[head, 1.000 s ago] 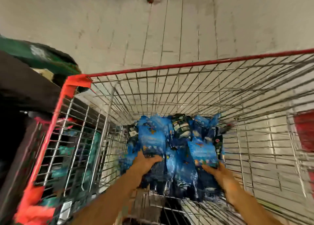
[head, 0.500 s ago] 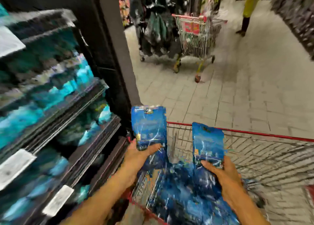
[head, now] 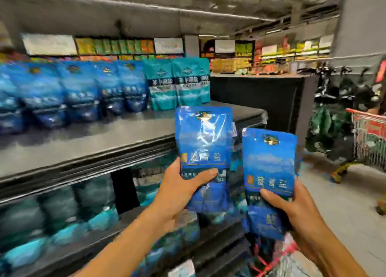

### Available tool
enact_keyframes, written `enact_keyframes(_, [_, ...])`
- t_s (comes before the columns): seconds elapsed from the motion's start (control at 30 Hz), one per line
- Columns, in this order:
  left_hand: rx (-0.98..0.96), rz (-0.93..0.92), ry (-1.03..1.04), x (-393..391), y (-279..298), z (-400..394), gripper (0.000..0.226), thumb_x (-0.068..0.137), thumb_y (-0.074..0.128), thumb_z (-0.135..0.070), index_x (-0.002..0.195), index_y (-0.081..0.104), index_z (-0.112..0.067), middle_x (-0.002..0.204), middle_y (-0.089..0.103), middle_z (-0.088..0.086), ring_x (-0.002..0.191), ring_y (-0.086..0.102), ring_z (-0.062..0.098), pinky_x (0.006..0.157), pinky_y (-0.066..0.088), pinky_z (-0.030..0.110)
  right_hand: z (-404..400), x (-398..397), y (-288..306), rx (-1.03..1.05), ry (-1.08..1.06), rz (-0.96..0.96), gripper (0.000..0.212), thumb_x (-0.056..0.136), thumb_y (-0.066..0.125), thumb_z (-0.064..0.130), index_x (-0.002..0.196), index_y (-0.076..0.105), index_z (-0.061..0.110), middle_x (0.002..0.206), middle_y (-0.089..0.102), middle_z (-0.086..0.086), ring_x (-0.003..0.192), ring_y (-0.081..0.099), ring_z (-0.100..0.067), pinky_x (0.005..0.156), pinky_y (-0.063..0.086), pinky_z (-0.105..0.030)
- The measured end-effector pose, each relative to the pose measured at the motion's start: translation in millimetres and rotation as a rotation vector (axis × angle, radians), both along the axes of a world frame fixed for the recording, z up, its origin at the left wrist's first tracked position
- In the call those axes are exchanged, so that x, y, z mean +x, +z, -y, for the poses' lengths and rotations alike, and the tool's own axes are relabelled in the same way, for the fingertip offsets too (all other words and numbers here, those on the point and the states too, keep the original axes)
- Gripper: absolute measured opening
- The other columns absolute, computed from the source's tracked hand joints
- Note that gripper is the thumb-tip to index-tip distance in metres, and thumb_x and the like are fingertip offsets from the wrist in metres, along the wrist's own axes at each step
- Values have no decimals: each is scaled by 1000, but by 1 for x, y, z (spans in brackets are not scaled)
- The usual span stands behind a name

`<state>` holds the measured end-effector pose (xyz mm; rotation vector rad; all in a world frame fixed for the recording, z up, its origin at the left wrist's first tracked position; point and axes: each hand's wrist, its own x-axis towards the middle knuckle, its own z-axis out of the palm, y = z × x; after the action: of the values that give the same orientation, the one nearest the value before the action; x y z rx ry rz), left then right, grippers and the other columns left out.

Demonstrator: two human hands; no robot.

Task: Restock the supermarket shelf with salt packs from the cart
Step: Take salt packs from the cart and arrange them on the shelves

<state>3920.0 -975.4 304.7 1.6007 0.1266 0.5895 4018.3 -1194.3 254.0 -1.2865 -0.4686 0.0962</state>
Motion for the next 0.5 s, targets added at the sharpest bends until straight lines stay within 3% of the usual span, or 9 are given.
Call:
enact_keyframes(0.1, [62,90,88,-16,44,-40,40,71,84,-30,107,70,-21,103,76,-7,93,73,9,75,56,19,-51,2,47,55,108,95,53,68,76,11,119,63,19,114,74,-6,101,72,-24,83,59,-40])
enact_keyframes(0.17, [97,140,148,-26,72,-68,31,78,80,-22,107,69,-22,103,76,-9,95,72,8,80,57,20,-84,3,77,106,165,147,53,67,75,11,118,65,16,113,74,-8,100,72,-23,81,60,-37])
enact_keyframes(0.3, [57,176,254,-32,122,-125,33,80,77,-8,112,68,-10,104,76,1,89,71,11,73,57,17,-148,7,137,114,253,250,46,68,73,8,114,67,7,108,75,-6,95,73,-20,82,60,-33])
enact_keyframes(0.43, [-10,123,293,-22,149,-185,32,81,75,-4,112,69,-7,98,75,3,76,71,12,68,58,25,-216,25,178,76,304,260,33,77,71,-5,108,71,7,101,77,-4,86,73,-16,79,60,-31])
enact_keyframes(0.5, [-47,101,303,-9,151,-214,35,81,74,-3,116,68,-4,104,75,9,81,72,17,72,60,31,-250,41,189,45,320,235,29,79,71,-6,105,72,9,97,77,-4,84,73,-18,79,59,-35])
